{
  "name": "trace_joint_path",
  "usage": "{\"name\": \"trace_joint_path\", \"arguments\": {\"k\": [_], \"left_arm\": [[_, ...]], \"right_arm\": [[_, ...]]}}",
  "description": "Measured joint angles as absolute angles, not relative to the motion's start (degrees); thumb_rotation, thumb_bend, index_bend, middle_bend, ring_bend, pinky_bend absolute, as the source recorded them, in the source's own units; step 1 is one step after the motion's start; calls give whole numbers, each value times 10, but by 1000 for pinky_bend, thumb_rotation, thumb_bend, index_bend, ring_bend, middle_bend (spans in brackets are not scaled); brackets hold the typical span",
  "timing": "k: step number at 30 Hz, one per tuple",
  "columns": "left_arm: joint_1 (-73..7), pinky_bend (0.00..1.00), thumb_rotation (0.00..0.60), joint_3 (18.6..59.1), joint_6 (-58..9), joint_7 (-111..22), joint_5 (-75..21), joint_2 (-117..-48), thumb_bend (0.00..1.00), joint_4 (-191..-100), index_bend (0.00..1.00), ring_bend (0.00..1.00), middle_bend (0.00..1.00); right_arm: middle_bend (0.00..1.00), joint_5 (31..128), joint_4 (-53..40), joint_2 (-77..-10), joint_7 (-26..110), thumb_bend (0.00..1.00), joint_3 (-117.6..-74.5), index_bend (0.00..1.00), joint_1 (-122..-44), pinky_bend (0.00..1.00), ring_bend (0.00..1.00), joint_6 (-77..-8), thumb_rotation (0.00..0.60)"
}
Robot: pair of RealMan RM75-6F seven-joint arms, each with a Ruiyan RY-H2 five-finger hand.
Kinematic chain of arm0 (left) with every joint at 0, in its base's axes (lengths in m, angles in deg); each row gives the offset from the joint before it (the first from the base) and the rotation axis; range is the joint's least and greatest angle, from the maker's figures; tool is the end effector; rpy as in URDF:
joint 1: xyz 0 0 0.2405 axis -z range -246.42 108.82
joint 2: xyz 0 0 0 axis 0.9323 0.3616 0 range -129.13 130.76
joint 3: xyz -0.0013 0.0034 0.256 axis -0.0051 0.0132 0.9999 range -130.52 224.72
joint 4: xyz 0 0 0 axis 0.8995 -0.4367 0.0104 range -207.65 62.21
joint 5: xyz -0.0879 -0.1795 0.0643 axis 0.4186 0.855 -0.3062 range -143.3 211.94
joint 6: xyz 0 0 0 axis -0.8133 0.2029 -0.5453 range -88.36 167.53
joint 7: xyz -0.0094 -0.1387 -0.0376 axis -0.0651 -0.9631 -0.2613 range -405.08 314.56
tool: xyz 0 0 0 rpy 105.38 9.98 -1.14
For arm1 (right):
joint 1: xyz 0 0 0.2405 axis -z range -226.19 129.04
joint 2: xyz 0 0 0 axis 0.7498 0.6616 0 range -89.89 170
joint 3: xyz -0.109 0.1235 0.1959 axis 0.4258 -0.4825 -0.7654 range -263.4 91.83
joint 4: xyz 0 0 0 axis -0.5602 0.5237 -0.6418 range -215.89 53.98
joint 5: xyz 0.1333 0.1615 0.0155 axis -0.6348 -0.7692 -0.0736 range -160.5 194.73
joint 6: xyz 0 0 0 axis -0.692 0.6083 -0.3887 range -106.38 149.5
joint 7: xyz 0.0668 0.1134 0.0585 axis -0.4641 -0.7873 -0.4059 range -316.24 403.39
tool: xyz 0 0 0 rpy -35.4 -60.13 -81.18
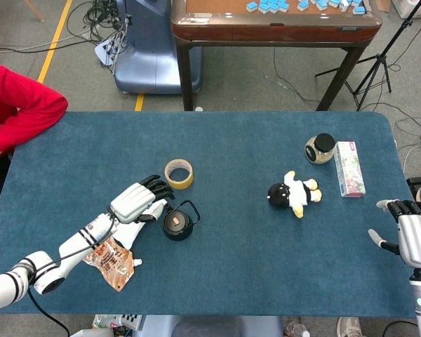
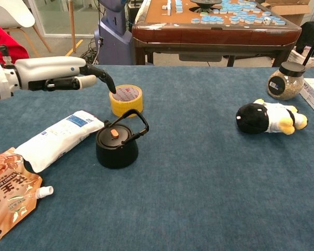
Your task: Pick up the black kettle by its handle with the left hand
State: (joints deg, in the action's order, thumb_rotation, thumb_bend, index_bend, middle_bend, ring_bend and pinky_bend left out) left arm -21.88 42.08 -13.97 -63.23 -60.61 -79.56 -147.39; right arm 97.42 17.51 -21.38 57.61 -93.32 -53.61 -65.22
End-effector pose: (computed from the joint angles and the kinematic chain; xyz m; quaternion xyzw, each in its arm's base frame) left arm -0.1478 0.3632 0.0222 -0.8040 -0.3190 -0.4203 0.2742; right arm -0.2966 -0.1960 0.1844 0.5784 -0.3256 0.3484 0.6619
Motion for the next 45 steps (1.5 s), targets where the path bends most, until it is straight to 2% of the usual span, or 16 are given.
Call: {"name": "trace_joint_path", "arguments": {"k": [11,29,45], "left_arm": [[-178,32,0,406,-92,-602,-563,-827,591,-1478,229,92,193],[-141,20,0,409,-63,-536,-541,-873,587,-1484,257,91,197],[-143,20,1,438,-67,-440,-543,-871,587,-1497,384,97,331]], "right_arm": [[433,968,158,-214,553,173,-928,378,-525,290,330,-655,600],[433,970,151,-214,537,173,-922,378,-512,290,330,-663,600],[433,971,140,-217,522,173,-920,378,-509,290,330,-658,600]]}}
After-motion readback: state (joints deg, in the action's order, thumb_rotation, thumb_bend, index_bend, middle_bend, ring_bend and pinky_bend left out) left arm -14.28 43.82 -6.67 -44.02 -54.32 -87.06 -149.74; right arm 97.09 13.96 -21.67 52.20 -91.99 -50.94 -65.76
